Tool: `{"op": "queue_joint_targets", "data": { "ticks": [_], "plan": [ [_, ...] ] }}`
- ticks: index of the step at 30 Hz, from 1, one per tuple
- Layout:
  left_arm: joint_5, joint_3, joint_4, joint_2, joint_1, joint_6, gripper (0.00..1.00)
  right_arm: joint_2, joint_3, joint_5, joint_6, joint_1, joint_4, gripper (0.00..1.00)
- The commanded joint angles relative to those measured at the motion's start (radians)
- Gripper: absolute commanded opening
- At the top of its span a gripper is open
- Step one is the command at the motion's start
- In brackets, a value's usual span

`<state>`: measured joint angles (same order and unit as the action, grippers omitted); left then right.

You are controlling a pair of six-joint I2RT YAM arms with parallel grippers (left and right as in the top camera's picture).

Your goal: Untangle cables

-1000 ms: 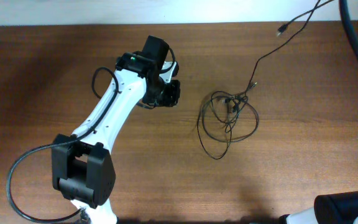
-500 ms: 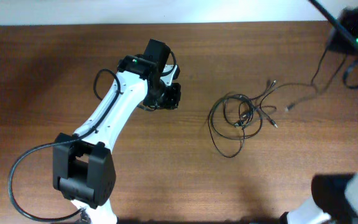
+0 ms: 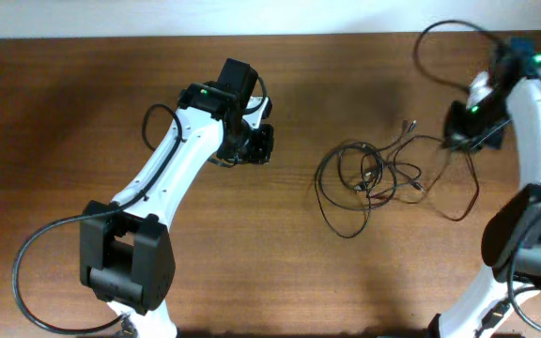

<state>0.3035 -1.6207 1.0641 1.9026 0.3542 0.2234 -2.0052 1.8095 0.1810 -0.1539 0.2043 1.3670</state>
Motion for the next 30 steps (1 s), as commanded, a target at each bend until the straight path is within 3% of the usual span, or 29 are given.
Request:
{"op": "queue_joint_targets", "data": {
  "ticks": [1, 7, 11, 14, 16, 19, 20, 24, 26, 30],
  "plan": [
    [0.004, 0.003, 0.000, 0.007, 0.005, -0.020, 0.16, 0.010, -0.132, 0.070, 0.046, -0.044, -0.140, 0.13],
    [0.004, 0.003, -0.005, 0.007, 0.005, -0.020, 0.16, 0.009, -0.349, 0.078, 0.045, -0.099, -0.401, 0.36],
    [0.004, 0.003, -0.005, 0.010, 0.006, -0.020, 0.16, 0.008, -0.467, 0.078, 0.041, -0.140, -0.609, 0.38],
    [0.004, 0.003, -0.017, 0.013, 0.016, -0.019, 0.16, 0.007, -0.528, 0.073, 0.034, -0.172, -0.747, 0.37],
    [0.004, 0.003, -0.023, 0.013, 0.016, -0.019, 0.17, 0.007, -0.556, 0.003, -0.063, -0.177, -0.790, 0.33],
    [0.004, 0.003, -0.024, 0.014, 0.020, -0.019, 0.16, 0.007, -0.570, -0.066, -0.115, -0.177, -0.796, 0.10],
    [0.003, 0.003, -0.027, 0.014, 0.025, -0.019, 0.17, 0.013, -0.556, -0.053, -0.114, -0.177, -0.788, 0.04],
    [0.003, 0.003, -0.027, 0.014, 0.029, -0.020, 0.16, 0.137, -0.291, 0.024, -0.082, -0.176, -0.529, 0.04],
    [0.003, 0.003, -0.027, 0.014, 0.032, -0.019, 0.16, 0.221, -0.075, 0.029, -0.077, -0.176, -0.322, 0.04],
    [-0.013, 0.003, -0.027, 0.014, 0.035, -0.020, 0.17, 0.332, 0.217, 0.029, -0.060, -0.176, -0.113, 0.04]
  ]
}}
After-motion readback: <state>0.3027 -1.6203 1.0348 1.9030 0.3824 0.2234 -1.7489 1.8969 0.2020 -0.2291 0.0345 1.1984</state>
